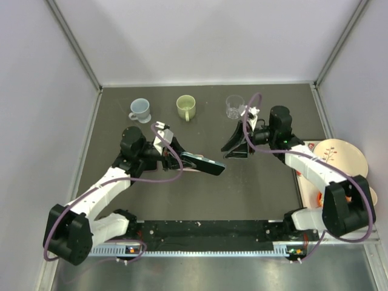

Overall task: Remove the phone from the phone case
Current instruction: Remove the phone case from the phone.

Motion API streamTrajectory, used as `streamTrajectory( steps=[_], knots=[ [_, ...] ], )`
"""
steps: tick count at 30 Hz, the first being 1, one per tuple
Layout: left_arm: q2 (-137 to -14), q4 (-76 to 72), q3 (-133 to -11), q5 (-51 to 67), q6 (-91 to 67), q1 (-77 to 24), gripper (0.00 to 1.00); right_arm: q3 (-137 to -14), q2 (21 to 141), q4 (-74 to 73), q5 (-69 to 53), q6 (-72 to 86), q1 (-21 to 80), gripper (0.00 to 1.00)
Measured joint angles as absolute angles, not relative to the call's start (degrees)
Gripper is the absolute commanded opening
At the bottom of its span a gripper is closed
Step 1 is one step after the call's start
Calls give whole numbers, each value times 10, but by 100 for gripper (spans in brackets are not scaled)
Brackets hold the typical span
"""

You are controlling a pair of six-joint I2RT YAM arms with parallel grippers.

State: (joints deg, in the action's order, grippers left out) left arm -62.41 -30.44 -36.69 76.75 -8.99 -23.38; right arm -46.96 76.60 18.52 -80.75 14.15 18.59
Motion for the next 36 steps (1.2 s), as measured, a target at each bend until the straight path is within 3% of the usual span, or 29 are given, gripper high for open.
streamTrajectory(
  steps=[11, 26, 31, 34, 36],
  knots=[
    [-637, -287, -368, 712, -89, -223, 0, -470, 655, -18, -775, -146, 186, 44],
    [-647, -282, -369, 679, -89, -221, 0, -470, 655, -23, -759, -170, 191, 40],
    [-655, -282, -371, 676, -89, -221, 0, -469, 658, -4, -750, -155, 199, 29],
    [-655, -282, -371, 676, -89, -221, 0, -469, 660, 4, -748, -151, 199, 17],
    [-655, -282, -372, 679, -91, -221, 0, -469, 660, 7, -747, -150, 199, 1]
  ],
)
